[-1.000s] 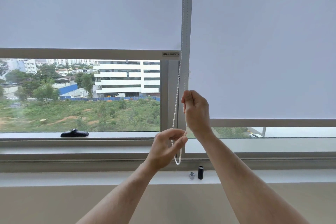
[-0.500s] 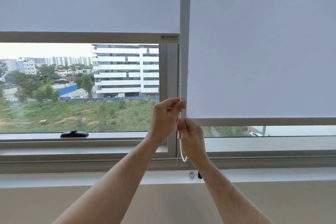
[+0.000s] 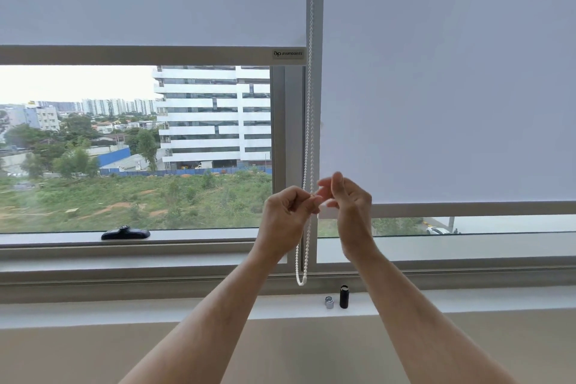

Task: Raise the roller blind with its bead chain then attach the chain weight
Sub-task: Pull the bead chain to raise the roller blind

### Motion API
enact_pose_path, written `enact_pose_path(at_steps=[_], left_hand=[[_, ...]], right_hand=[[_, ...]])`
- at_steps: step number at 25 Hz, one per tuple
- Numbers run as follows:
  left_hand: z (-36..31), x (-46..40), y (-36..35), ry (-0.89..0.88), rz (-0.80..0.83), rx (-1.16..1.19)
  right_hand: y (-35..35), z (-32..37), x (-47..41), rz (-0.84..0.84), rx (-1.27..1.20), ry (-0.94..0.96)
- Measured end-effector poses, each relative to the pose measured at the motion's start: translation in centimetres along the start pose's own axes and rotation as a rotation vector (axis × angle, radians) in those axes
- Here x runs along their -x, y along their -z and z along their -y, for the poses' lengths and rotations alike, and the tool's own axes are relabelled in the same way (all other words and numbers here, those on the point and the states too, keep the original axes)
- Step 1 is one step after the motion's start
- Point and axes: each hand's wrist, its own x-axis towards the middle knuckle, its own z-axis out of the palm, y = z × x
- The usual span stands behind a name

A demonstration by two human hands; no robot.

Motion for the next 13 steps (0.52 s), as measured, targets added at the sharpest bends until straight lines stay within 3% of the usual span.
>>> enact_pose_path(at_steps=[7,13], left_hand=[[2.1,2.9,-0.4,0.058,0.04,-0.104],[2.8,3.6,0.0,0.067,0.101,-0.088]], right_hand=[[-2.6,5.1,-4.7,0.151,0.087,0.124],[-2.8,4.5,-3.9,0.13,0.079,0.173]])
